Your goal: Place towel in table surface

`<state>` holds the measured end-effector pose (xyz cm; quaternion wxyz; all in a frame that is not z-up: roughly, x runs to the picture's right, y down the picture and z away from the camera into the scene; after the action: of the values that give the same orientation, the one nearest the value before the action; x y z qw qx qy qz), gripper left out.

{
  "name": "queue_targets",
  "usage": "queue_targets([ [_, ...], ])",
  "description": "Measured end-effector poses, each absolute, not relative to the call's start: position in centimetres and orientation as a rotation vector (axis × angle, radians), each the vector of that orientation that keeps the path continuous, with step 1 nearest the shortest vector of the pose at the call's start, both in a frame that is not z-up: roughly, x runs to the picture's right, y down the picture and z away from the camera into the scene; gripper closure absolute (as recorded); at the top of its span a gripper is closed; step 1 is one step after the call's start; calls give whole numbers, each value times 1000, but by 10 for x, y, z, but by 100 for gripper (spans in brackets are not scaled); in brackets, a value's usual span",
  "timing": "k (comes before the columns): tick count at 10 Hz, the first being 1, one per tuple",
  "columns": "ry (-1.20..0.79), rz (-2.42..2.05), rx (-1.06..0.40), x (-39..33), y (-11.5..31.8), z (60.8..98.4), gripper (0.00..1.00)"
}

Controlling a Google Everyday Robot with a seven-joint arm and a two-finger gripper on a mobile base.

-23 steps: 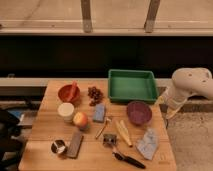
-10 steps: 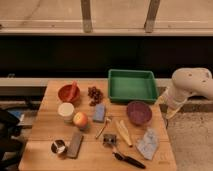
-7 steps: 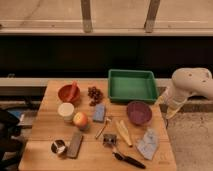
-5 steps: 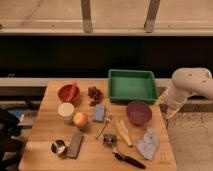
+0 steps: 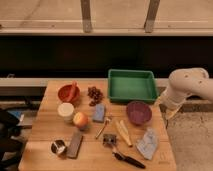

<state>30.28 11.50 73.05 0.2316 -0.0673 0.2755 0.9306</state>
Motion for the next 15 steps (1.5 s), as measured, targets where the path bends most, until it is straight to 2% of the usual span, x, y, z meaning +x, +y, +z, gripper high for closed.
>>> queue_targets([
  [2,809,2561,-156,305,133,730,39],
  [3,776,2587,-213,304,121,735,39],
  [5,780,2560,-176,302,125,732,39],
  [11,873,2489,-140,276,181,728,39],
  [15,878,2483,-136,278,183,729,39],
])
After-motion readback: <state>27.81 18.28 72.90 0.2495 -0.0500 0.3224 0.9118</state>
